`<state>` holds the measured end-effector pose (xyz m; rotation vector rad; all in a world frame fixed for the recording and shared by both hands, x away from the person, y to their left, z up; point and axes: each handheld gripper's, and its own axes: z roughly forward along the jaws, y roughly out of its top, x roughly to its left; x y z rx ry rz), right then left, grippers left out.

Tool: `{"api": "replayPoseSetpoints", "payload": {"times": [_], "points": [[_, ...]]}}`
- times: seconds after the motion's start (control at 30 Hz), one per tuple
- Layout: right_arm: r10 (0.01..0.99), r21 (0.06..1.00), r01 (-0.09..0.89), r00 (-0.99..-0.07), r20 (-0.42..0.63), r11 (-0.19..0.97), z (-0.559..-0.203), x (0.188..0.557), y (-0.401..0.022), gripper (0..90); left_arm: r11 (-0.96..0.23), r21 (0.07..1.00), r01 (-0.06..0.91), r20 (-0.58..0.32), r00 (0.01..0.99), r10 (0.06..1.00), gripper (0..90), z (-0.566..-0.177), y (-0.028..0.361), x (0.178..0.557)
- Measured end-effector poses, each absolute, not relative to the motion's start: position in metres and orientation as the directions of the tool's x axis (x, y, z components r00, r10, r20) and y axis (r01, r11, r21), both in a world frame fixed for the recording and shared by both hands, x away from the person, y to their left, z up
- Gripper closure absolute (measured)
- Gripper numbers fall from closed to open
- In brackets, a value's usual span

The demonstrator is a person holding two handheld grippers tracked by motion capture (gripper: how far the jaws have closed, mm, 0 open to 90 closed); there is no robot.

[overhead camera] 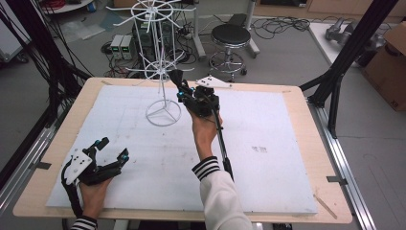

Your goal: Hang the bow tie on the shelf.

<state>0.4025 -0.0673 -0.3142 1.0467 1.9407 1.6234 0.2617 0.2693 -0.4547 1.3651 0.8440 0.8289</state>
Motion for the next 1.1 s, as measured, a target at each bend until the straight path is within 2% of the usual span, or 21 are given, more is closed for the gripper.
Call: {"api": "replayPoseSetpoints", "payload": {"times": [0.83, 1.1], "points": [[0.752, 0.951, 0.31, -0.631, 0.191, 0.019, -0.327, 0.417, -0.067, 78.3, 0.038, 0.999, -0.011, -0.028, 0.472, 0.881, 16.2, -0.455, 0.27, 0.262], [0.738, 0.95, 0.312, -0.647, 0.192, 0.027, -0.329, 0.42, -0.069, 75.4, 0.035, 0.999, -0.011, -0.026, 0.472, 0.881, 16.2, -0.455, 0.27, 0.261]]}}
